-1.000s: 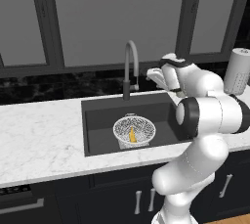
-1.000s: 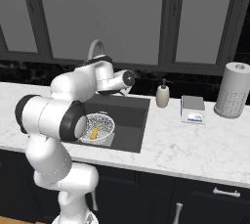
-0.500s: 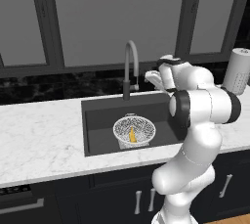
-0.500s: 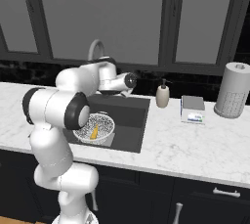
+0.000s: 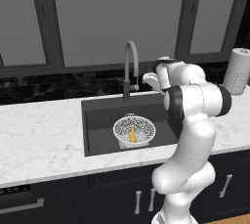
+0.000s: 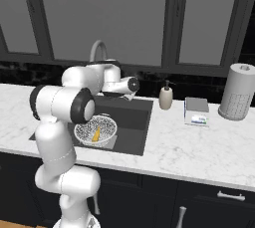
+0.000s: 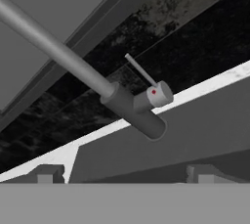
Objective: Put the colander in the sink, put the banana in the colander, and turn on the sink faucet and pour water over the colander.
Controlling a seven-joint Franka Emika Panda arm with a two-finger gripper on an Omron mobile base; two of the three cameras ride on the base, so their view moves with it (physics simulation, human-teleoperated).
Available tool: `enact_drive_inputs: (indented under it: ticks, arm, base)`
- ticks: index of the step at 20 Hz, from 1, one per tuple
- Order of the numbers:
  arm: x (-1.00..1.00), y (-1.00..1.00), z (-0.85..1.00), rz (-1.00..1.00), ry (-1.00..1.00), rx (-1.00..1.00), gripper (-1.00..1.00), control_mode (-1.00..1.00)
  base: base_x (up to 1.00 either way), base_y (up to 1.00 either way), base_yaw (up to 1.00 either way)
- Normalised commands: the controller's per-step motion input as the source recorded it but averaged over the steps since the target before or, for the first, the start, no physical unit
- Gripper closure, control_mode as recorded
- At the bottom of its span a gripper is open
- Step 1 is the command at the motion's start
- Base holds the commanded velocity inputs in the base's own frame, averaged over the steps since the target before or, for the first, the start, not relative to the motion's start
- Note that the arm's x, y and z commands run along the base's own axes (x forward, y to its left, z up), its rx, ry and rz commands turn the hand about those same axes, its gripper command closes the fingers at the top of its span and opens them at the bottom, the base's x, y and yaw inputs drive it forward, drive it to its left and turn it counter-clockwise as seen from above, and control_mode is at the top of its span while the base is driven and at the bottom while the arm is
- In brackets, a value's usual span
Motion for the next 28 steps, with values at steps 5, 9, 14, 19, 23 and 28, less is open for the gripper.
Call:
enact_drive_inputs:
  ticks: [5, 9, 14, 19, 23, 28]
  arm:
    - [0.36, 0.07, -0.04, 0.0, 0.0, 0.0, -1.0, -1.0]
    - [0.44, 0.08, -0.04, 0.0, 0.0, 0.0, -1.0, -1.0]
    - [0.32, 0.06, -0.1, 0.0, 0.0, 0.0, -1.0, -1.0]
    - [0.29, 0.06, -0.17, -0.01, 0.0, 0.0, -1.0, -1.0]
    - [0.3, 0.06, -0.16, -0.01, 0.0, 0.0, -1.0, -1.0]
    - [0.3, 0.07, -0.12, -0.02, 0.0, 0.0, -1.0, -1.0]
  base:
    - [0.0, 0.0, 0.0]
    - [0.0, 0.0, 0.0]
    - [0.0, 0.0, 0.0]
    - [0.0, 0.0, 0.0]
    - [0.0, 0.0, 0.0]
    - [0.0, 0.0, 0.0]
